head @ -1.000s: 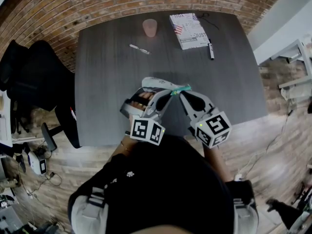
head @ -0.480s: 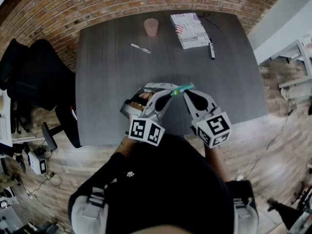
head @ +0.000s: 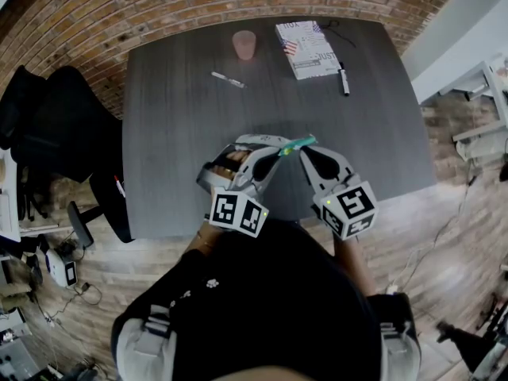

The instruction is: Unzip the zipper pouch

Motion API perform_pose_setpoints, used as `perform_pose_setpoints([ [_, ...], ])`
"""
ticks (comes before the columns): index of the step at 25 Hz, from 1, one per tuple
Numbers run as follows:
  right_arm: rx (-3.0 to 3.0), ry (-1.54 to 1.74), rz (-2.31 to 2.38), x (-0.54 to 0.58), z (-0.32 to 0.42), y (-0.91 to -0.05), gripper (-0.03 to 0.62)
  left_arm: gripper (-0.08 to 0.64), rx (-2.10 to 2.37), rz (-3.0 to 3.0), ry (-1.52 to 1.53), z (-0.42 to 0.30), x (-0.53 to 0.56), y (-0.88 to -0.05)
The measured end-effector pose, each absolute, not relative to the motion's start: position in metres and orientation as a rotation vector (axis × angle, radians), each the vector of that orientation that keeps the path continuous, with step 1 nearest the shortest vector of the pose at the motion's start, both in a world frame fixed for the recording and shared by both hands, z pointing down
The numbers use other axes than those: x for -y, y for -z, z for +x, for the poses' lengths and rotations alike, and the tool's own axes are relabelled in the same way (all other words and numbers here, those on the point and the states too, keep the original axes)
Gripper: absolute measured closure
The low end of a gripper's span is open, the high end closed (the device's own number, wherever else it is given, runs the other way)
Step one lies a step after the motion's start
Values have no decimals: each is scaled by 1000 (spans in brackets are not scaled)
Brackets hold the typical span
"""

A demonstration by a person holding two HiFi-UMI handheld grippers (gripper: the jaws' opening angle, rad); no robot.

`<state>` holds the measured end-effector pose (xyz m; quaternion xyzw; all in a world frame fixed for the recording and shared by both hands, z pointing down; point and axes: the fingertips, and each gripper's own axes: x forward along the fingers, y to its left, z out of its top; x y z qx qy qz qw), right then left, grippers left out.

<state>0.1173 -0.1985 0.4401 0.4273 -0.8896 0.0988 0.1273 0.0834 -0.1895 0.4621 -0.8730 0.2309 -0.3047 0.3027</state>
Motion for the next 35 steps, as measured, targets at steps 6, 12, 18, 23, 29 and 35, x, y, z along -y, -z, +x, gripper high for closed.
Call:
perform_pose_setpoints([
  [6,2572,-285,1255,200,121,-443,591,555,-609,-2320,809,83,188,-463],
  [12,2566,-284,1266,203,122,-444,591,555,-614,-2331,806,81,189,-462],
  [18,2551,-286,1277,204,125,-446,591,555,-613,-2338,803,80,188,-462],
  [23,2538,-283,1289,204,129,-447,591,555,-603,-2337,803,80,187,-461],
  [29,2519,-289,1304,205,133,-449,591,555,-594,-2344,797,80,187,-460],
  [35,2517,-291,1315,206,136,-450,589,555,-587,-2343,797,81,186,-460],
])
